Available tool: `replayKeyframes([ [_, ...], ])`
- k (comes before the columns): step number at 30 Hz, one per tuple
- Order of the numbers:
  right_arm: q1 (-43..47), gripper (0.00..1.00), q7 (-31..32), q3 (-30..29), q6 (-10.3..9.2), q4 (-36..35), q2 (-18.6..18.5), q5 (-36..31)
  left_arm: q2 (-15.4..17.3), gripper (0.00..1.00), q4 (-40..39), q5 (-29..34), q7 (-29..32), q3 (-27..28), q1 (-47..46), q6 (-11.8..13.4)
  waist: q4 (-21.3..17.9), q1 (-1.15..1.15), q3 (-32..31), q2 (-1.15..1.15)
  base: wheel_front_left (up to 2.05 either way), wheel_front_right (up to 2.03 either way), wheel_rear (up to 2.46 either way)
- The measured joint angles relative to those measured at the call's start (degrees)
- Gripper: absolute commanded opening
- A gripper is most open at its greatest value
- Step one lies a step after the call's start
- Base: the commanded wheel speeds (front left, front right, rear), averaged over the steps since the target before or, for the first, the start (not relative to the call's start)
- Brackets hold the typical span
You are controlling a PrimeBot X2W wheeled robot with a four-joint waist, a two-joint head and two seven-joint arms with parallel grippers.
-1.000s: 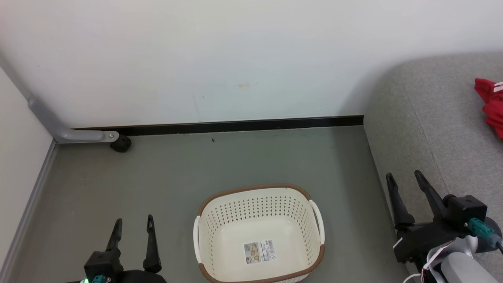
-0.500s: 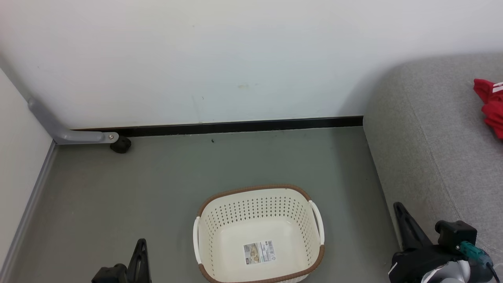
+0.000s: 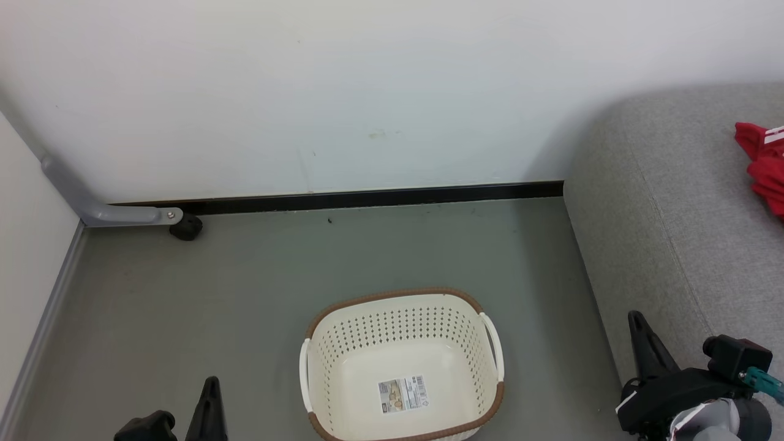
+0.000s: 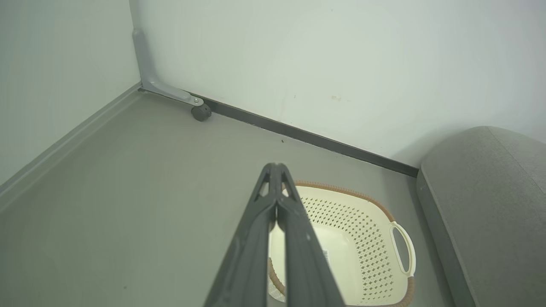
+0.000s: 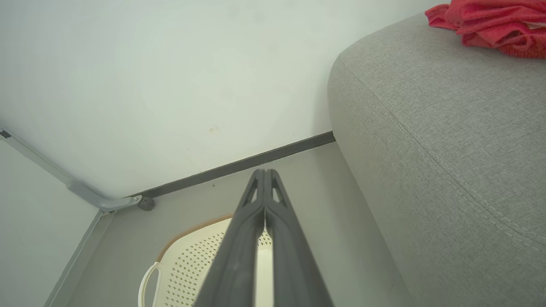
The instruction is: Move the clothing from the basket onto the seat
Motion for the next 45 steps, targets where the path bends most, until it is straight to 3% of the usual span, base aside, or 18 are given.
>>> replayKeyframes([
  [45,0.51,0.00,9.31,-13.72,5.43,-2.47,5.32,28.46,-1.04,0.00,-3.45,-33.04,9.27,5.70,-1.52,-5.27,-0.78,0.00,-0.11,0.00,0.00,0.00,0.00],
])
